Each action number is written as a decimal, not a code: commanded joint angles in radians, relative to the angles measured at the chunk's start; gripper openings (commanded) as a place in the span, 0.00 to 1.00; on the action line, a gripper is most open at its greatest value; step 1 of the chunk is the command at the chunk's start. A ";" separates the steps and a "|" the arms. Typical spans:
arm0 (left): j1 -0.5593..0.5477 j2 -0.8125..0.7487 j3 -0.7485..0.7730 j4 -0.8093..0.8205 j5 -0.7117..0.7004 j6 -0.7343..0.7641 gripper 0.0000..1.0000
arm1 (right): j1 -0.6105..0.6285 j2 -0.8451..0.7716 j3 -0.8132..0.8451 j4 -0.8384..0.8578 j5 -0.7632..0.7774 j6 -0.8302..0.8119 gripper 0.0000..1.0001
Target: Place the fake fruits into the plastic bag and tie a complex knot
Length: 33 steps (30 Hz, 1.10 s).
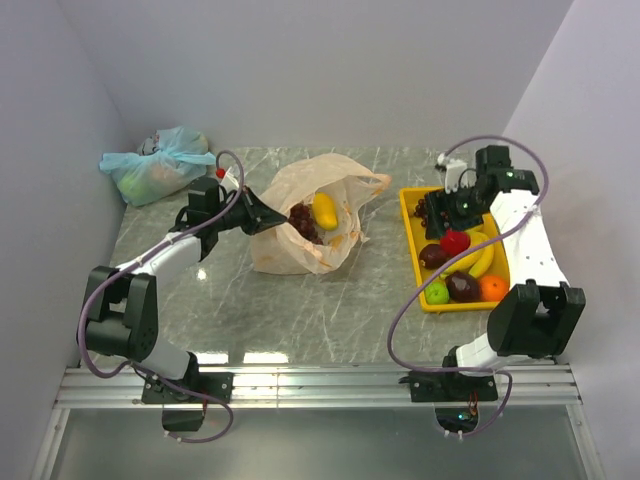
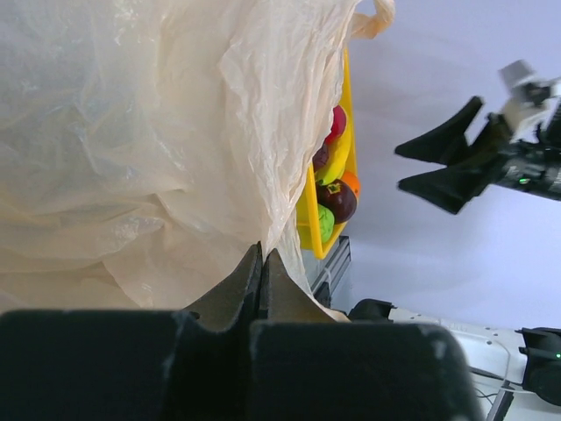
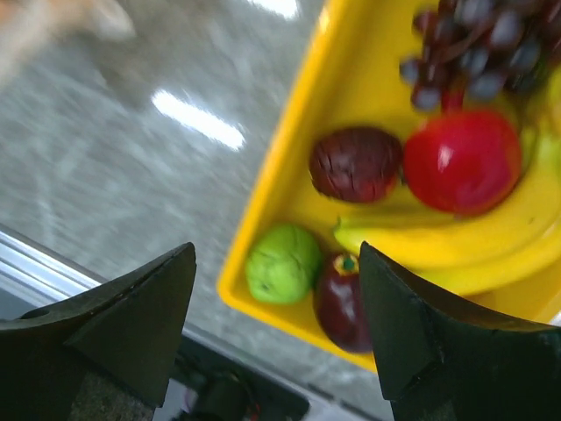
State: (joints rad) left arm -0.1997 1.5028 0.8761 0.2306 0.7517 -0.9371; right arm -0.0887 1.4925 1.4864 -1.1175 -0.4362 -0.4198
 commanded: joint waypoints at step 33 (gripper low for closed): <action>-0.006 -0.001 0.029 -0.042 0.005 0.061 0.00 | 0.103 0.210 -0.120 0.175 0.289 0.012 0.44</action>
State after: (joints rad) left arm -0.2024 1.5028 0.8665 0.1921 0.7456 -0.8989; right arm 0.0135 1.7832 1.2598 -0.8764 -0.1234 -0.4088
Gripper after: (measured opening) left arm 0.012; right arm 0.721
